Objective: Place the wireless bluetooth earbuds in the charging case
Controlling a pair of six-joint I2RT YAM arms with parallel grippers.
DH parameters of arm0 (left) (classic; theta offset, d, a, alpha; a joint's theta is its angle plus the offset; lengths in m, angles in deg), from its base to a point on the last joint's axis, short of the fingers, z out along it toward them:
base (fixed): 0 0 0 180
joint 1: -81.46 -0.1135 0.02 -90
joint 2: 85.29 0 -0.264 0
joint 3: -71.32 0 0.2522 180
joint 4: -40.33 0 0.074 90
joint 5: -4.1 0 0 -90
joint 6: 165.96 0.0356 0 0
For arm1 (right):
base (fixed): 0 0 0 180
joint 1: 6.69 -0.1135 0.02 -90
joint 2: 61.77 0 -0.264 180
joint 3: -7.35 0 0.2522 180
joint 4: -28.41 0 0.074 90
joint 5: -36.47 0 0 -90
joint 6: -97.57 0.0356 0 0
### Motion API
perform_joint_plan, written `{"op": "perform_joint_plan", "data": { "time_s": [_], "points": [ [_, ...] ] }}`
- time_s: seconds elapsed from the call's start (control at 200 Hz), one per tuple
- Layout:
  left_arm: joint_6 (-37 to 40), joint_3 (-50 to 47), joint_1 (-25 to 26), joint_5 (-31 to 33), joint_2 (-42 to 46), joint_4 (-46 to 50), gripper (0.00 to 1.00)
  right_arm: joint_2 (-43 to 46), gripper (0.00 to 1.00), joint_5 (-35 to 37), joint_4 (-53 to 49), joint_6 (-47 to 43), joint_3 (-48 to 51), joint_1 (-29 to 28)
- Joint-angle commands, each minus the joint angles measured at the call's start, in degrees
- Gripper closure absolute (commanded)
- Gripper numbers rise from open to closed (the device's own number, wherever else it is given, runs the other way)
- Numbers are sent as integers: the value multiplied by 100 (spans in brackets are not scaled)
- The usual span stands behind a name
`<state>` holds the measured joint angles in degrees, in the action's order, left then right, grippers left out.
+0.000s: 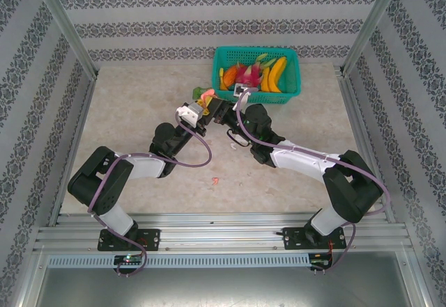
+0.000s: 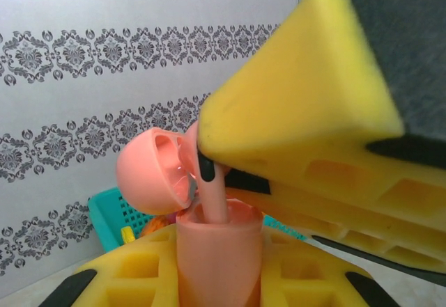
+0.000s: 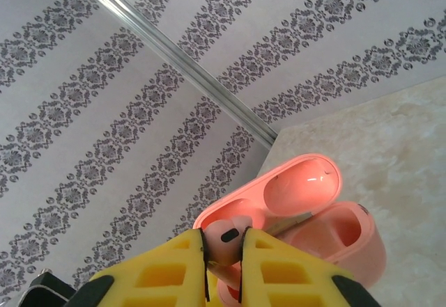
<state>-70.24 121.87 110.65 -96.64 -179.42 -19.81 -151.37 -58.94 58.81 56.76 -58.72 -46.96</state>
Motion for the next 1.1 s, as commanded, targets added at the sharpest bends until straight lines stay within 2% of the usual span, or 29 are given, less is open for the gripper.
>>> {"op": "perform_joint_plan", "data": {
  "time_s": [0.0, 0.565, 1.094],
  "points": [
    [-77, 205, 62, -198, 329, -423, 100, 74, 76, -83, -443, -114, 160, -34],
    [-149, 116, 64, -290, 470, -379, 100, 2, 67, 48, -623, 45, -80, 68],
    [-169, 44, 61, -293, 521, -361, 100, 72, 54, 110, -776, 177, -83, 238]
  ]
}}
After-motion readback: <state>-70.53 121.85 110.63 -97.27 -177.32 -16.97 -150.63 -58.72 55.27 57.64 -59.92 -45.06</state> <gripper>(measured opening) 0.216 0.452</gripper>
